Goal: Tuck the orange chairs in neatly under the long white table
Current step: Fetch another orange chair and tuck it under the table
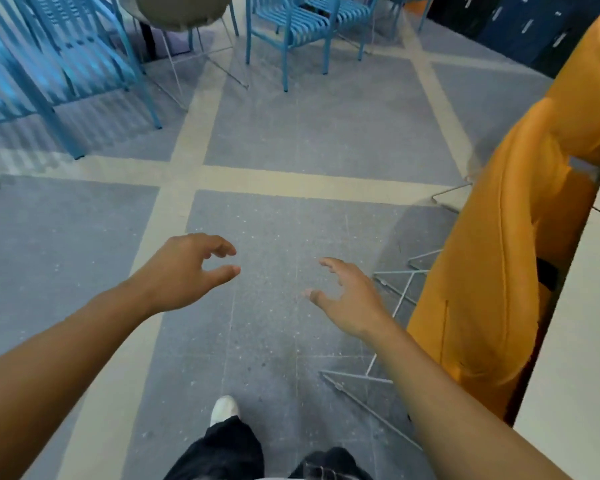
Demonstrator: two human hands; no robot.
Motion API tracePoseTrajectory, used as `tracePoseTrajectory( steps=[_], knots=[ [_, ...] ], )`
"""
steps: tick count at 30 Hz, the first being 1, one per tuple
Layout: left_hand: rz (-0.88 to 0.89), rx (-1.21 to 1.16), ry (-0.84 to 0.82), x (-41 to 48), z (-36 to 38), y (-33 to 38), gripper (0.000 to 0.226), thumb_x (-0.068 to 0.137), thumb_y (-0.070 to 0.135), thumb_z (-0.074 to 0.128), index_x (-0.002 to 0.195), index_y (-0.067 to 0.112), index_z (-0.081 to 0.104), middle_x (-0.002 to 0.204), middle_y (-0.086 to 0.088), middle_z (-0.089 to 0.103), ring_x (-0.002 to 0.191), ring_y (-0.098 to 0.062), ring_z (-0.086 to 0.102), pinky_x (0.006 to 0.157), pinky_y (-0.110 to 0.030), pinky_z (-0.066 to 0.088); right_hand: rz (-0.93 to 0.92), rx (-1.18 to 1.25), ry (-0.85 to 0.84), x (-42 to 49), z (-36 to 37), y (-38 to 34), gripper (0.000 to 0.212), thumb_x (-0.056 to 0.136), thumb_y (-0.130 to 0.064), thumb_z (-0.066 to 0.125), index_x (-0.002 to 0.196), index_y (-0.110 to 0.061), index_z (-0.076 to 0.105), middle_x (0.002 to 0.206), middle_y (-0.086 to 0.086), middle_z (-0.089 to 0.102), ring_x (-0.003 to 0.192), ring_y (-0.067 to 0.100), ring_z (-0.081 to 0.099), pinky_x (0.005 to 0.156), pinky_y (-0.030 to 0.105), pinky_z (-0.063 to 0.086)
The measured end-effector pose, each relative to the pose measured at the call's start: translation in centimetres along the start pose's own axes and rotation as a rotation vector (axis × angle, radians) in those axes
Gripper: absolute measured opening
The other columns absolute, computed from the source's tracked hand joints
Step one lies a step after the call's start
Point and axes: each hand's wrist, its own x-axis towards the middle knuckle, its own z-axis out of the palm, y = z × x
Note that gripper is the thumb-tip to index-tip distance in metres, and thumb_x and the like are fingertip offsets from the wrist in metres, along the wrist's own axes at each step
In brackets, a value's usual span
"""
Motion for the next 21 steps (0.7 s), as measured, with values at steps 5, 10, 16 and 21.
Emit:
tracePoseTrajectory(
  steps=[5,10,16,21],
  knots=[
    [0.128,0.023,-0.072,6.4,-3.5,-2.4,0.039,0.085,0.049,0.065,0.119,0.028,0.064,0.116,0.008,0.064,0.1,-0.009,0.057,0.08,-0.023,0.04,0.078,0.052,0.101,3.2,-0.9,-2.8,0.068,0.092,-0.051,0.066,0.15,-0.031,0.039,0.156,-0.003,0.037,0.14,0.021,0.04,0.115,0.046,0.036],
    [0.258,0.054,-0.142,13.0,-5.0,-2.7,0.041,0.084,0.05,0.064,0.119,0.028,0.064,0.116,0.006,0.065,0.099,-0.01,0.058,0.08,-0.024,0.042,0.132,0.054,0.194,6.0,-2.3,-3.7,0.069,0.093,-0.047,0.066,0.152,-0.027,0.037,0.16,-0.004,0.035,0.144,0.019,0.035,0.118,0.039,0.032],
    [0.418,0.109,-0.205,22.1,-5.4,0.4,0.042,0.085,0.051,0.063,0.121,0.029,0.062,0.119,0.005,0.065,0.099,-0.011,0.057,0.083,-0.026,0.042,0.23,0.087,0.283,10.0,-4.7,-2.8,0.071,0.093,-0.047,0.067,0.153,-0.027,0.036,0.16,-0.003,0.034,0.143,0.021,0.038,0.116,0.044,0.035],
    [0.523,0.134,-0.238,28.7,-5.1,4.4,0.042,0.084,0.054,0.063,0.119,0.031,0.062,0.12,0.007,0.064,0.1,-0.01,0.056,0.085,-0.026,0.043,0.281,0.128,0.387,13.5,-7.2,-1.7,0.069,0.093,-0.043,0.068,0.152,-0.024,0.039,0.16,-0.001,0.036,0.146,0.02,0.033,0.118,0.038,0.031]
  ],
)
